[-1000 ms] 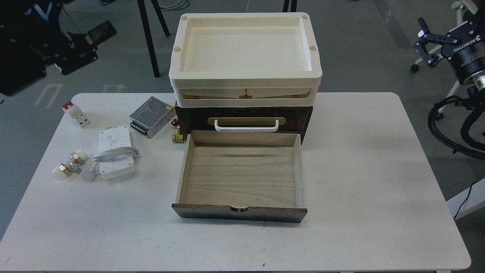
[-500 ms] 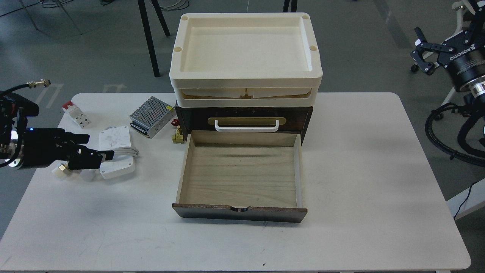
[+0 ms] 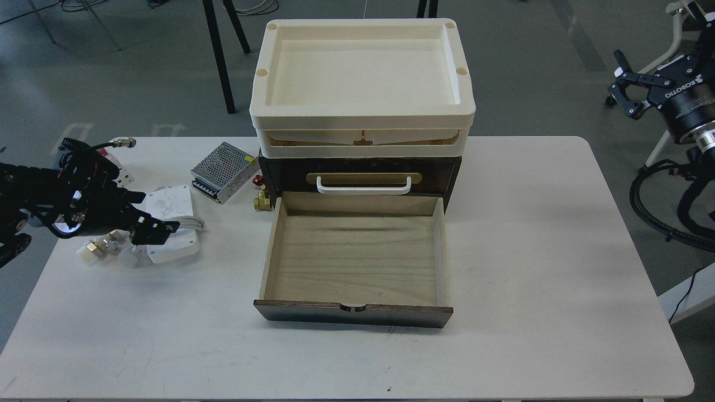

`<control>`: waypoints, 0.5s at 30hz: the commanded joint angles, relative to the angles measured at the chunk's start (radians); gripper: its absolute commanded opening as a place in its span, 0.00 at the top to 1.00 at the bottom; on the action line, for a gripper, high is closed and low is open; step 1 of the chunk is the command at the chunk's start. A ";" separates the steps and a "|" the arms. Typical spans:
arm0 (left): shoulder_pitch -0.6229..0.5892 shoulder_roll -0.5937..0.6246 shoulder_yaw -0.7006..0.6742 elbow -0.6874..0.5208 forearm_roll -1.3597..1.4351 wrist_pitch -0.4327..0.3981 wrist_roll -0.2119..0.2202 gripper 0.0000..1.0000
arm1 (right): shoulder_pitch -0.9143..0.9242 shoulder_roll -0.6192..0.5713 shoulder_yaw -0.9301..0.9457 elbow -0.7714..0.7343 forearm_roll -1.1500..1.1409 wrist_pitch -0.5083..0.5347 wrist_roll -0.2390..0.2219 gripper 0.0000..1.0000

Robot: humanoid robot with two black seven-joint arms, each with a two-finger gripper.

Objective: Put charging cable into cabinet
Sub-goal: 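Reach the left gripper down to the white charging cable and adapter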

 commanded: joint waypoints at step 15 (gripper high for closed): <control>-0.030 -0.140 0.155 0.240 0.000 0.101 0.000 0.04 | -0.011 0.001 0.000 0.008 0.000 0.000 0.000 0.00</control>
